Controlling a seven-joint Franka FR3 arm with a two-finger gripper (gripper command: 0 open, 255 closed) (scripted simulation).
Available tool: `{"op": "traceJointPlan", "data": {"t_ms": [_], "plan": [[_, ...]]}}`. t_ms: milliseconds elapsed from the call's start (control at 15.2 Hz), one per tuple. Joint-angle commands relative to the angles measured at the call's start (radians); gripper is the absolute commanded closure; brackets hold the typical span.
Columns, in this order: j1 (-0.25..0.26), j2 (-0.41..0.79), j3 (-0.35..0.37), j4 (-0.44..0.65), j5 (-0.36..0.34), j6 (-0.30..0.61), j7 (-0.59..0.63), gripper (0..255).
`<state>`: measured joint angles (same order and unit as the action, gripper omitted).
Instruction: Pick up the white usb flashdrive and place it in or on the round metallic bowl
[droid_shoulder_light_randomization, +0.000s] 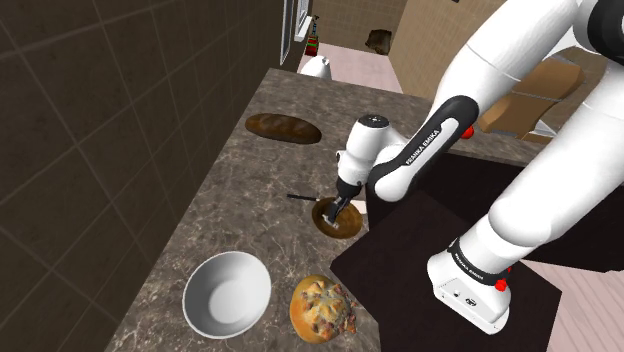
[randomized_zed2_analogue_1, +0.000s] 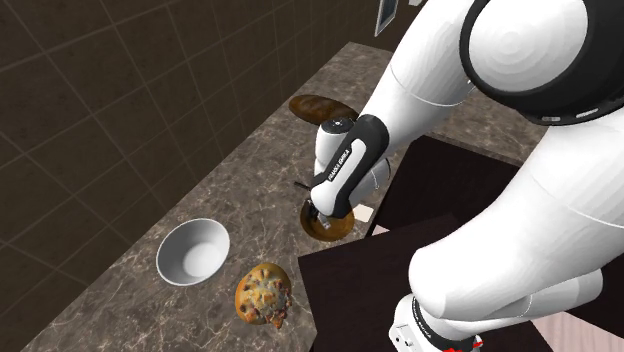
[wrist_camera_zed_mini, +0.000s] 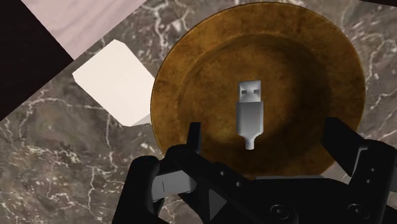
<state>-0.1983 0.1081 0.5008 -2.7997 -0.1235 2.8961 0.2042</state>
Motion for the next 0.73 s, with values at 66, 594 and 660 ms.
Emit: {"op": "traceJointPlan", "data": {"t_ms": [66,594,660], "plan": [[-0.055,-0.142,0.107,-0.011,0.248,-0.112,-0.175,0],[-0.024,-0.185,0.086,-0.011,0.297,-0.151,-0.210,0],[-0.024,-0.185,0.086,-0.011,0.297,-0.151,-0.210,0]]}}
